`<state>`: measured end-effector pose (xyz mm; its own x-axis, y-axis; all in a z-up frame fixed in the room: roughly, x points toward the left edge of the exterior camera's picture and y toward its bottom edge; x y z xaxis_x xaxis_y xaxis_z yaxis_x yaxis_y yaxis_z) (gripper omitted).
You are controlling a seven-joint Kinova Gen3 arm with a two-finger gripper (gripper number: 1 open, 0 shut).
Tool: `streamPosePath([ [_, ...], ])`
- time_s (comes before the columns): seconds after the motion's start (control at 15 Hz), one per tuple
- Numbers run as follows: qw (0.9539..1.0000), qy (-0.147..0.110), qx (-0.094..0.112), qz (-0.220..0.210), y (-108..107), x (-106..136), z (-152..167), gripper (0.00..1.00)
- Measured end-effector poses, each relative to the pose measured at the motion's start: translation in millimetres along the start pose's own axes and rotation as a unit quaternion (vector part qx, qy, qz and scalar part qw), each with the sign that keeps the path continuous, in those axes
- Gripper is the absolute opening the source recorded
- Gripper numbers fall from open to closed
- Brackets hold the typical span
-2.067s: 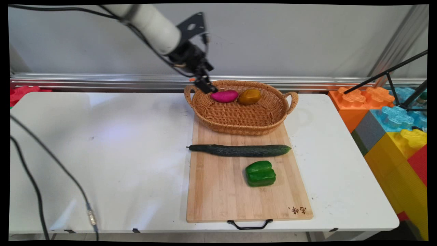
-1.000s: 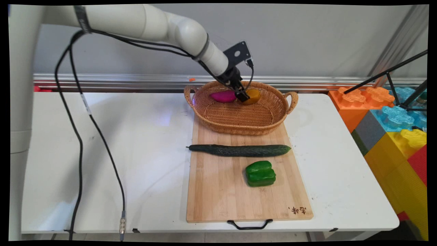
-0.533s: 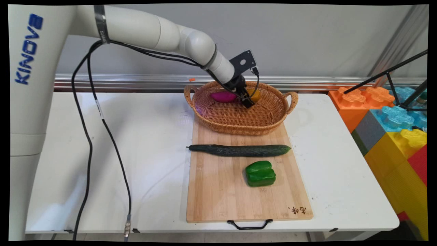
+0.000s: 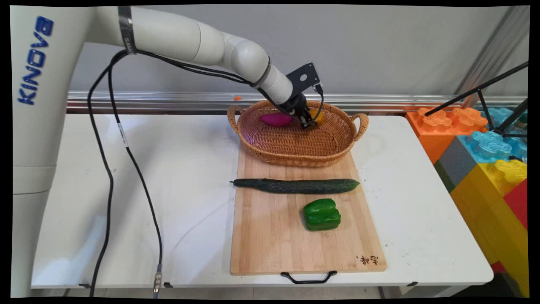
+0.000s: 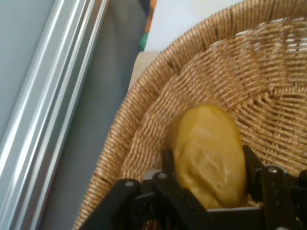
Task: Place the picked object on the cutting board
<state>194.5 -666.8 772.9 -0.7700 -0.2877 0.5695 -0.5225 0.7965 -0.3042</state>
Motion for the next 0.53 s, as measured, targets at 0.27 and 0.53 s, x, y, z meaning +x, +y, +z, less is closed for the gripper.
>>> streamPosePath([
  [0.27, 0.9998, 0.008, 0.011, 0.012, 5.9, 7.8, -20.3, 0.00],
  [0.53, 0.9990, 0.016, 0.035, 0.021, 20.6, 27.9, -68.7, 0.00],
])
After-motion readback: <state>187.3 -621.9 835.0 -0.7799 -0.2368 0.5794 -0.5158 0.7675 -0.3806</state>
